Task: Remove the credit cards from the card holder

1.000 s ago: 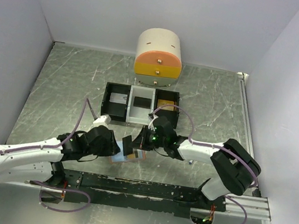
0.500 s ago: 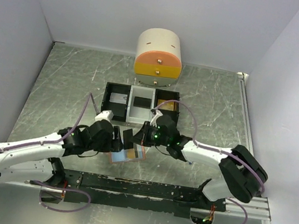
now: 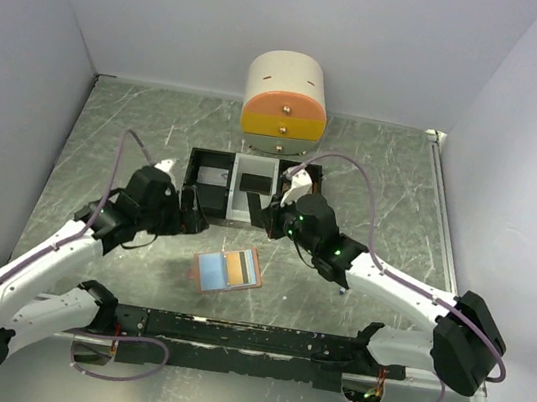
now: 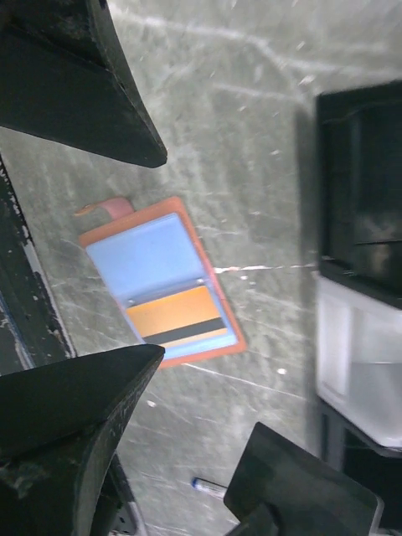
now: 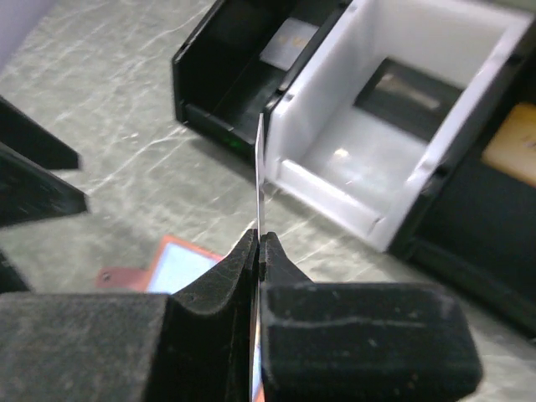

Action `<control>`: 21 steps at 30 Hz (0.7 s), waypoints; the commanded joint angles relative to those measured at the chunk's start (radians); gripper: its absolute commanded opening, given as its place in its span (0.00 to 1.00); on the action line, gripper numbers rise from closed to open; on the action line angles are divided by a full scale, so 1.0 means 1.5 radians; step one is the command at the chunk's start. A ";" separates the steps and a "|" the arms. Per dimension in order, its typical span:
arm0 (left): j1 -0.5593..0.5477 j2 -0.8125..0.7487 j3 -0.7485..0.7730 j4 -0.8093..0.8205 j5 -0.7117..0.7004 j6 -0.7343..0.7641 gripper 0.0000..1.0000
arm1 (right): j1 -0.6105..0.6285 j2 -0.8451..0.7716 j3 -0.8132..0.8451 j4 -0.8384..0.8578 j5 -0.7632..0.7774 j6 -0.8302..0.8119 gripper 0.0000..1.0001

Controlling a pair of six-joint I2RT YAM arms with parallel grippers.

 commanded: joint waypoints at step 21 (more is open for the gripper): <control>0.165 -0.117 0.083 -0.085 -0.152 0.166 1.00 | -0.013 0.204 0.184 -0.054 0.025 -0.668 0.00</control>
